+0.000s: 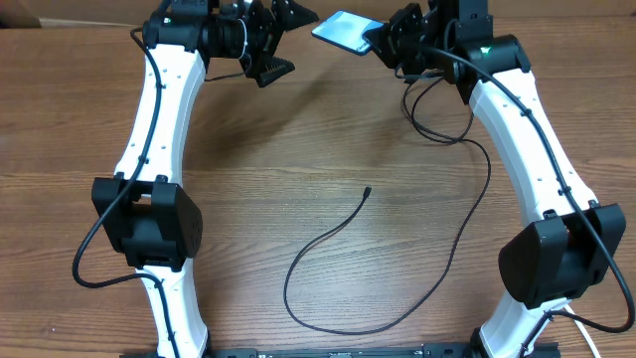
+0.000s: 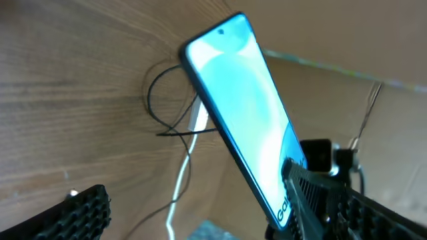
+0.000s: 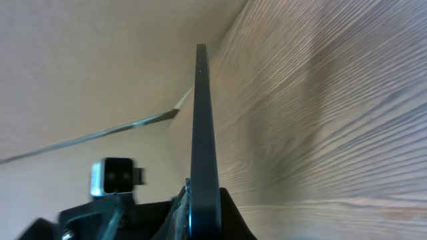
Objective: Plug charger to phone and switch on socket
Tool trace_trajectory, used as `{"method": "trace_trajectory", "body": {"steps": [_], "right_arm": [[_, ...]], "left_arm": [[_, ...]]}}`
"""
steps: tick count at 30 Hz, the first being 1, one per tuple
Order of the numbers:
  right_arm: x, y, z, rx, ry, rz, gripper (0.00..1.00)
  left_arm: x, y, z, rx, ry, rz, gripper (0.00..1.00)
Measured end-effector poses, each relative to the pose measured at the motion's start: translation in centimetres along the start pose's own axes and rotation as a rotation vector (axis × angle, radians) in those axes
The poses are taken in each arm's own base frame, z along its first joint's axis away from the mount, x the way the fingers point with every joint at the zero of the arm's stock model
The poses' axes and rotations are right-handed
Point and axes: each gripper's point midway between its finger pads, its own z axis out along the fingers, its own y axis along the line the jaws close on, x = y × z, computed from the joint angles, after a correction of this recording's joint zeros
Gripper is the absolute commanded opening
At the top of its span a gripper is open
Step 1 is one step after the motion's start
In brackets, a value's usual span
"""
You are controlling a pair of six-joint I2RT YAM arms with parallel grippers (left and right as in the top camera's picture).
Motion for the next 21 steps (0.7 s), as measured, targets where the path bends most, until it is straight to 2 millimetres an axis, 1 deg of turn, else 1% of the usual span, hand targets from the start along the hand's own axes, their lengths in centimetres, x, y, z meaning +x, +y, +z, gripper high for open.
{"method": "trace_trajectory", "body": {"steps": [4,6,8,11,14,16,21], "right_arm": [[0.4,0.5,0.0,-0.021,0.021,0.071,0.04],[0.6,1.2,0.1,-0.045,0.03,0.083,0.04],[1.0,1.7,0.1,-0.065,0.047,0.088,0.04],[2.0,2.1,0.4,-0.07,0.075,0.103,0.04],[3.1,2.3,0.7,-0.07,0.101,0.113,0.04],[3.6,2.4,0.9,-0.07,0.114,0.118,0.04],[4.6,2.7,1.1,-0.073,0.144,0.131,0.04]], "left_arm": [[0.0,0.0,0.0,0.002,-0.001,-0.134,0.99],[0.0,-0.1,0.0,0.002,0.0,-0.197,0.96],[0.1,-0.1,0.0,0.006,0.006,-0.256,0.92],[0.4,-0.6,0.0,0.024,0.029,-0.324,0.82],[0.5,-1.6,-0.1,0.061,0.057,-0.347,0.77],[0.6,-2.2,-0.1,0.085,0.073,-0.345,0.76],[1.0,-2.6,-0.2,0.1,0.101,-0.366,0.72]]}}
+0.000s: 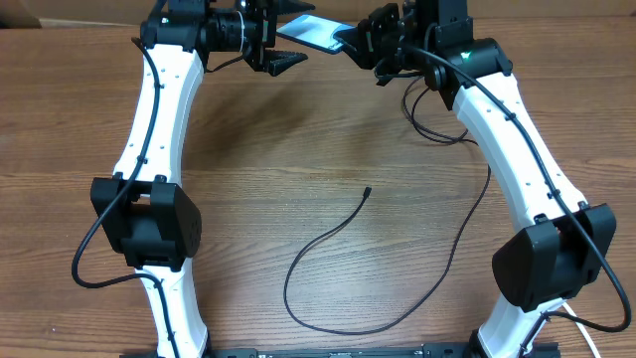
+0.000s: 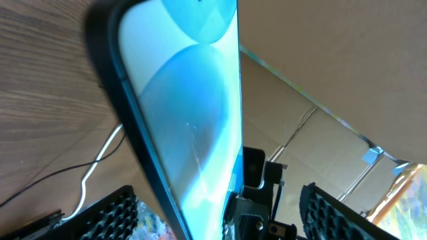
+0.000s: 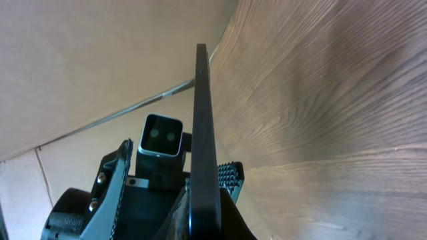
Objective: Plug charger to phone and switch on socket
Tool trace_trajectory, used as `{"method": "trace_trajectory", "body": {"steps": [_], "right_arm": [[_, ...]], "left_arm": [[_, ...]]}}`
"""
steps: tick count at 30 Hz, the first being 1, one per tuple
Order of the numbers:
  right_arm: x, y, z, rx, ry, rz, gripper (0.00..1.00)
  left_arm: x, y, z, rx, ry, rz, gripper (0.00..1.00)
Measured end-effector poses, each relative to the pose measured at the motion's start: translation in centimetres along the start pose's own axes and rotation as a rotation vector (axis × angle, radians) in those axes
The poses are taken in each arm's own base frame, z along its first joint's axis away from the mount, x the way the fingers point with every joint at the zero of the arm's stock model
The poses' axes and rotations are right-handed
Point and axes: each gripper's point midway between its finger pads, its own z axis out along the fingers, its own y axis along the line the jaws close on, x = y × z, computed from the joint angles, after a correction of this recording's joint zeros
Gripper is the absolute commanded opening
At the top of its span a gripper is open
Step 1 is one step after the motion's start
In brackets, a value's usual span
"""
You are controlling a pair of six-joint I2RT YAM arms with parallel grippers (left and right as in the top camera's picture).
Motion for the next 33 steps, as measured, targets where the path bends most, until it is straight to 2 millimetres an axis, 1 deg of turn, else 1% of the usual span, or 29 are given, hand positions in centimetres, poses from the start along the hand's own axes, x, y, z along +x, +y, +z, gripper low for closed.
{"method": "trace_trajectory", "body": {"steps": [2,8,14,18,19,21,29,33], "right_arm": [[0.2,0.0,0.0,-0.002,0.008,0.008,0.04],[0.6,0.3,0.0,-0.014,0.038,0.018,0.04],[1.2,0.4,0.0,-0.017,0.07,0.023,0.04],[1.6,0.4,0.0,-0.017,0.085,0.023,0.04],[1.7,0.4,0.1,-0.016,0.087,0.023,0.04],[2.0,0.4,0.2,-0.016,0.09,0.02,0.04],[2.1,0.6,0.3,-0.019,0.086,0.013,0.04],[2.1,0.8,0.3,-0.024,0.084,0.012,0.06]], "left_arm": [[0.1,0.0,0.0,0.001,0.005,-0.007,0.72],[0.2,0.0,0.0,0.002,0.011,-0.028,0.63],[0.2,-0.1,0.0,0.003,0.014,-0.042,0.56],[0.2,-0.1,0.0,0.003,0.014,-0.044,0.48],[0.2,-0.1,0.0,0.003,0.014,-0.044,0.45],[0.2,-0.1,0.0,0.002,0.014,-0.046,0.43],[0.1,0.0,-0.2,0.002,0.011,-0.054,0.32],[0.1,0.0,-0.2,0.001,0.011,-0.058,0.27]]}}
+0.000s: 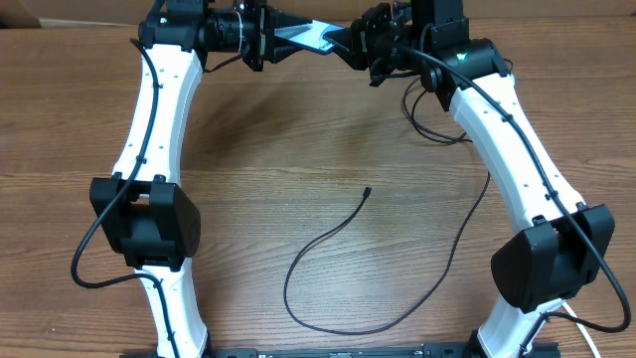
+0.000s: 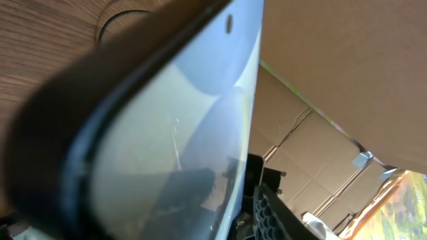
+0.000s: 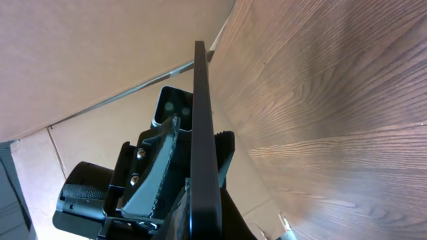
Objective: Plug charger to phone and switch on socket
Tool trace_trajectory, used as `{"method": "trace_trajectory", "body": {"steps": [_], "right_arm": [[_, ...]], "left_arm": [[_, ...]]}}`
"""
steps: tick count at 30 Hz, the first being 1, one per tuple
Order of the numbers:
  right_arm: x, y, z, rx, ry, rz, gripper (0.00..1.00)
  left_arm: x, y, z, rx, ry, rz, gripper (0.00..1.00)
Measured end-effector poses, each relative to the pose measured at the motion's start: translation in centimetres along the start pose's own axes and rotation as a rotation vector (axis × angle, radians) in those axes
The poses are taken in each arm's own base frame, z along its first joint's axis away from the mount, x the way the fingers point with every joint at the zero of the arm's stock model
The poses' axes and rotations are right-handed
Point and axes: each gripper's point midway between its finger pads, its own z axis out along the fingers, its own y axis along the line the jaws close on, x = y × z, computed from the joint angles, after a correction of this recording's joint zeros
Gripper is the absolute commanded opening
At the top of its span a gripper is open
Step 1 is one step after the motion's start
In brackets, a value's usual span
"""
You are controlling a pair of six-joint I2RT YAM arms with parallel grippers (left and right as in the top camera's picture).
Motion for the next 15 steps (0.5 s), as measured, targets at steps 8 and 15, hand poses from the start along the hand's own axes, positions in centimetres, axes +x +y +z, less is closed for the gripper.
{"method": "trace_trajectory", "body": {"steps": [8,15], "right_arm": [[1.3,0.0,0.6,0.004,0.027,-0.012,0.12],[2.0,0.7,0.5,-0.007,0.031,-0.019,0.2]], "left_arm": [[-0.1,0.0,-0.1,0.001,-0.005,-0.014,0.11],[-0.1,-0.2,-0.2,0.009,0.001,-0.005,0.04]]}}
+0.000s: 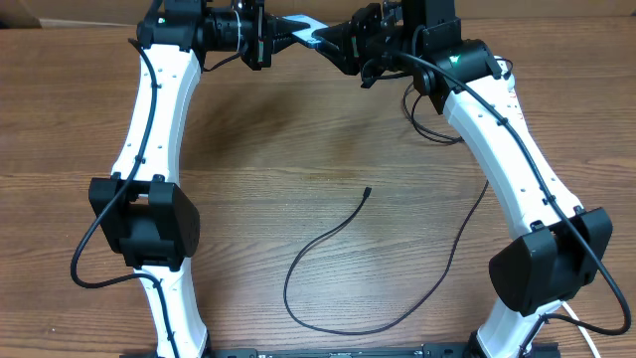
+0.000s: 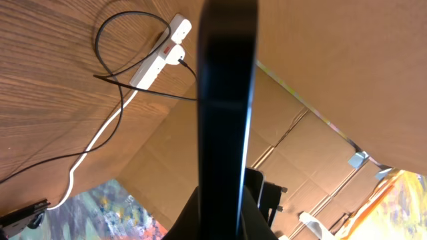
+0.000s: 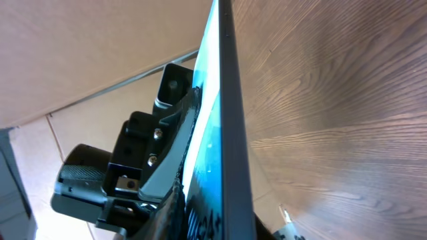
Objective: Plug charger to phone and switch on socket
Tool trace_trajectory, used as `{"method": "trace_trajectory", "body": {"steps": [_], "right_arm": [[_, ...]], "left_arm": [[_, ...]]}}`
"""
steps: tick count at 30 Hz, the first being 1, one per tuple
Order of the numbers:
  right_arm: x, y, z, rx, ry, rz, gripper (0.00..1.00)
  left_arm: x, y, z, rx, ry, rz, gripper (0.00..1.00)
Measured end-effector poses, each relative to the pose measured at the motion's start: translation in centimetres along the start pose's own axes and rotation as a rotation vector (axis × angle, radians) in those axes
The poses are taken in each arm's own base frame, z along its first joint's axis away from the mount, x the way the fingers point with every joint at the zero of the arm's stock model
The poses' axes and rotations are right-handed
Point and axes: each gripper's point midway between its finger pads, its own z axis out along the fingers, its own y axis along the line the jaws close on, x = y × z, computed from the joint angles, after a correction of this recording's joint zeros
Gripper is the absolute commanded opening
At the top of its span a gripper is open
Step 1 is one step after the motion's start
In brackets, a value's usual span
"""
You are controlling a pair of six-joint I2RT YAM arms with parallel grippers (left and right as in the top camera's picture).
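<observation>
The phone hangs in the air over the table's far edge, between both grippers. My left gripper is shut on its left end; in the left wrist view the phone stands edge-on between the jaws. My right gripper is at the phone's right end, jaws slightly apart. The right wrist view shows the lit screen at a slant and the left gripper behind it. The black charger cable lies on the table, its plug end free. The white socket strip lies on the table.
Black cable loops lie beside the right arm. Cardboard walls close off the back of the wooden table. Both arm bases stand near the front corners.
My left gripper has closed on the phone, which now sits edge-on in its view. My right gripper's jaws have loosened, and the phone now shows its screen slanted in the right wrist view.
My right gripper held the phone in the air at the back right while the left gripper stood open nearby. The phone then sat further left, its end between the open left fingers. Now the left gripper grips it and the right gripper's jaws are apart.
</observation>
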Motion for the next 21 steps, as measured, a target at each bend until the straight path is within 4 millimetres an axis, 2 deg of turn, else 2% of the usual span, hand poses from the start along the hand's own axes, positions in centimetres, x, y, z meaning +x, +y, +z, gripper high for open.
{"method": "trace_trajectory", "body": {"steps": [5,7,8,10,12,16,21], "right_arm": [[0.7,0.0,0.3,0.002,0.017,-0.052,0.31],[1.1,-0.1,0.5,0.005,0.028,-0.076,0.42],[1.4,-0.1,0.6,0.007,0.033,-0.089,0.55],[1.7,-0.3,0.8,0.015,0.041,-0.117,0.86],[1.8,-0.7,0.9,0.031,0.041,-0.151,1.0],[0.9,-3.0,0.6,0.126,-0.009,-0.181,1.0],[-2.6,-6.4,-1.3,0.28,-0.141,-0.193,1.0]], "left_arm": [[-0.1,0.0,0.0,-0.001,-0.006,0.0,0.04],[-0.4,0.0,0.0,-0.002,-0.022,0.002,0.04],[-0.6,0.1,0.0,-0.003,-0.034,0.004,0.04],[-1.0,0.1,0.0,-0.005,-0.057,0.015,0.04],[-1.4,0.1,-0.1,-0.009,-0.084,0.029,0.04],[-2.5,0.2,-0.6,-0.011,-0.133,0.067,0.04],[-4.6,1.1,-2.2,-0.042,-0.208,0.099,0.04]]}}
